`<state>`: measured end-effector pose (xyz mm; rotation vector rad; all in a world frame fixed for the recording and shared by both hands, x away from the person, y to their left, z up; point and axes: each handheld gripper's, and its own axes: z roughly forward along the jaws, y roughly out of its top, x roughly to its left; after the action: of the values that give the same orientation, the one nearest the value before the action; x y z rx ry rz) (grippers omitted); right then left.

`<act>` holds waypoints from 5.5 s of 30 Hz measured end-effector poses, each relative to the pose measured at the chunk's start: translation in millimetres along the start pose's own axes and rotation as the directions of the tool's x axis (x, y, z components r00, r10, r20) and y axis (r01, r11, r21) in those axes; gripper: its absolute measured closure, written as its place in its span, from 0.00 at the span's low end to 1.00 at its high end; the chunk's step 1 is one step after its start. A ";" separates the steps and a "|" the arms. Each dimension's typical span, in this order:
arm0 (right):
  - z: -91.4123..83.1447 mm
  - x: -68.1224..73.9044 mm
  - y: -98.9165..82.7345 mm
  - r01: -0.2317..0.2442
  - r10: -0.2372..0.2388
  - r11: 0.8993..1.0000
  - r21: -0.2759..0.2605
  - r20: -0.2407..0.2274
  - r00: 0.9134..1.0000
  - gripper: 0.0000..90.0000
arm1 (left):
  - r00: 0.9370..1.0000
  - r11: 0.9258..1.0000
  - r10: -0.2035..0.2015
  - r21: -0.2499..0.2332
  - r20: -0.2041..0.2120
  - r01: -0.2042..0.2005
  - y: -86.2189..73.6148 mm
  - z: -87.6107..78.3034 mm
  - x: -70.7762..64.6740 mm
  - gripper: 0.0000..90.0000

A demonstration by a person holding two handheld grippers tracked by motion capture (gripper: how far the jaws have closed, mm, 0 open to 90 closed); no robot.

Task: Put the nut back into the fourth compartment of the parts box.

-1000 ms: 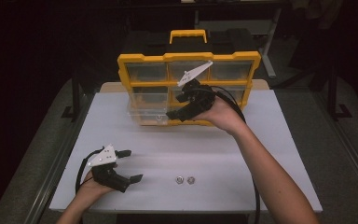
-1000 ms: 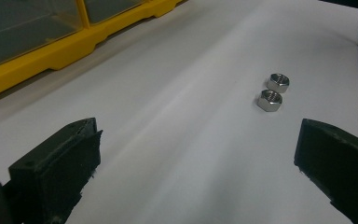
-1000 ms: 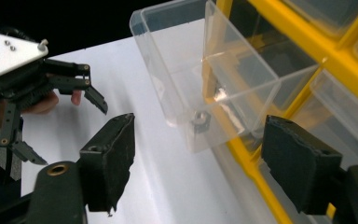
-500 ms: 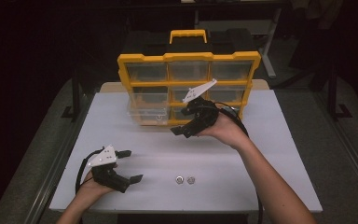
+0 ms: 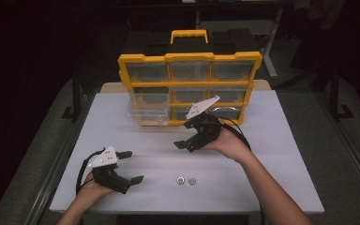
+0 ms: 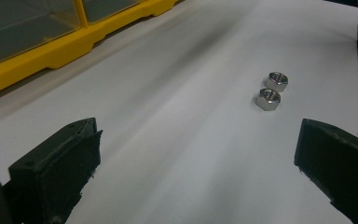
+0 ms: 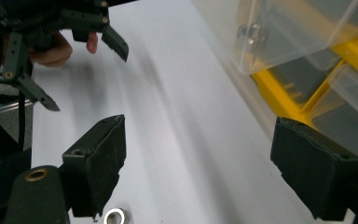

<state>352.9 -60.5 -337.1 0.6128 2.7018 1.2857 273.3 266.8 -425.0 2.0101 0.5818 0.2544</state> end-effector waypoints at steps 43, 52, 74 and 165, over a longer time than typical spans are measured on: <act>44.3 33.4 -62.4 0.069 -0.057 0.993 0.099 -0.118 0.991 0.42 | 1.000 1.000 0.001 0.007 -0.004 -0.001 -1.0 -1.1 0.7 0.00; 56.5 36.9 -67.8 0.130 -0.106 0.979 0.155 -0.158 0.982 0.50 | 1.000 1.000 -0.005 0.009 -0.005 0.005 -1.4 -0.6 0.6 0.00; 72.8 45.5 -75.9 0.233 -0.186 0.946 0.224 -0.212 0.959 0.70 | 1.000 1.000 -0.006 0.010 -0.007 0.006 -2.1 0.2 0.4 0.00; -11.8 -8.5 43.1 0.054 -0.055 0.995 0.079 0.009 0.998 0.77 | 1.000 1.000 0.014 -0.020 -0.007 -0.014 -2.4 -2.3 2.9 0.00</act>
<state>371.4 -48.0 -297.4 0.5487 2.7505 1.1652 274.1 271.1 -426.2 1.9953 0.5677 0.2744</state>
